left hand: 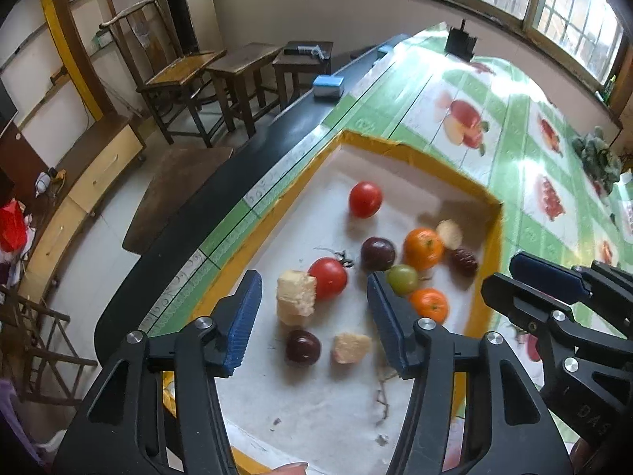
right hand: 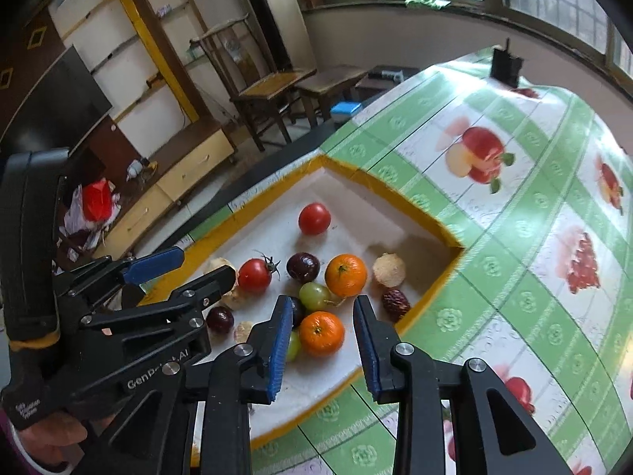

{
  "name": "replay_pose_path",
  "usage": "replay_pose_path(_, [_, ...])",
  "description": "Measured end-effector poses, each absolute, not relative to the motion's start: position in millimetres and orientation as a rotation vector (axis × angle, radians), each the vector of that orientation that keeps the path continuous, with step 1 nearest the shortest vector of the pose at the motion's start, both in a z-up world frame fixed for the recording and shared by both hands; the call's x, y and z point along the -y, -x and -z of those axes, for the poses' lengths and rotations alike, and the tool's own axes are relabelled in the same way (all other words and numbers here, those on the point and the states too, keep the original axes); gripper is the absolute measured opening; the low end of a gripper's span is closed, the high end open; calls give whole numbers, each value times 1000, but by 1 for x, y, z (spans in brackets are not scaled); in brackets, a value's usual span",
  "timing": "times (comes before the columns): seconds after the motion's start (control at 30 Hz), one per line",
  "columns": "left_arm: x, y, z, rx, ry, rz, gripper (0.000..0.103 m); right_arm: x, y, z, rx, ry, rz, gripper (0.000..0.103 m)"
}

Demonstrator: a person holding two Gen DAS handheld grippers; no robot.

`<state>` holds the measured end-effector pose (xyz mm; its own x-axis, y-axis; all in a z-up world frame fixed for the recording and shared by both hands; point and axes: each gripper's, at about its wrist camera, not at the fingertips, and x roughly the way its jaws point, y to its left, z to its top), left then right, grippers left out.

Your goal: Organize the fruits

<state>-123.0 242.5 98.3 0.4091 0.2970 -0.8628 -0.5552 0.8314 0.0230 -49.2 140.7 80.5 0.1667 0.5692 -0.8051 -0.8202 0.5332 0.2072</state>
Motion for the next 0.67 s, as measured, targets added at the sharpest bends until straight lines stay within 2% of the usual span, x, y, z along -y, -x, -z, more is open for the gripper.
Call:
replay_pose_path(0.3, [-217,120,-117,-981,284,-530,56,-106,54,-100,-960,285,-988,33])
replay_pose_path(0.67, [-189,116,-118,-961,254,-512,56,-79,53,-95,-982,269,-968,33])
